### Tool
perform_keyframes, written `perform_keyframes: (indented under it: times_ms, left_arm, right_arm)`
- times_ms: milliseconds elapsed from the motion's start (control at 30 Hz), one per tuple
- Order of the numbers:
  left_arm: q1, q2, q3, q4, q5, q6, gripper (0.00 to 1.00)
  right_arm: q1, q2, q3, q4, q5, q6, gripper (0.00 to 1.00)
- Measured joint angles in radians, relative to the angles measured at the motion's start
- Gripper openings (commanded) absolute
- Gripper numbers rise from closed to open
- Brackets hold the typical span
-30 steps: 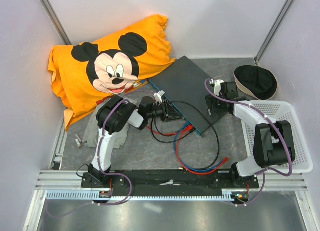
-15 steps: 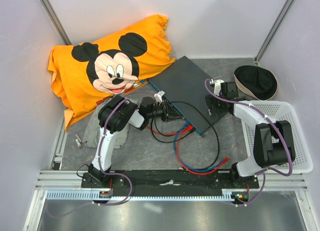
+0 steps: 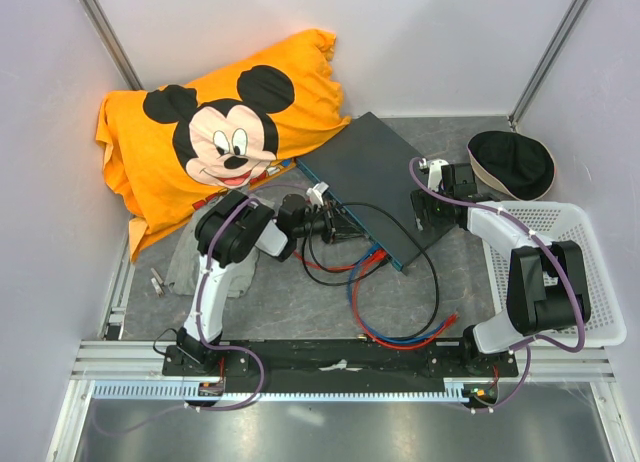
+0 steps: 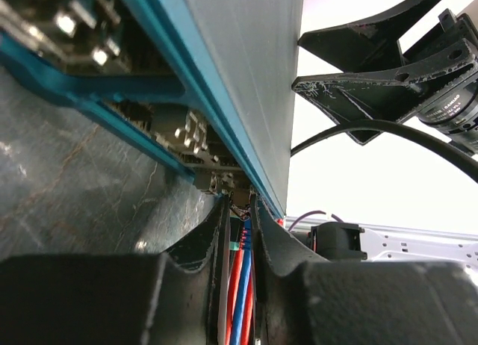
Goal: Pull the plug from the switch port
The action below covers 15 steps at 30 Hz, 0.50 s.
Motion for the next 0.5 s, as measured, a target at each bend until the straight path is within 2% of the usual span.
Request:
perform_keyframes:
  times_ms: [500]
  left_arm:
    - [0.048,-0.095,-0.116,-0.071,0.043,0.113,0.02]
  right_arm:
    - [-0.001,0.000,0.000,0.002,-0.003,0.000,0.79]
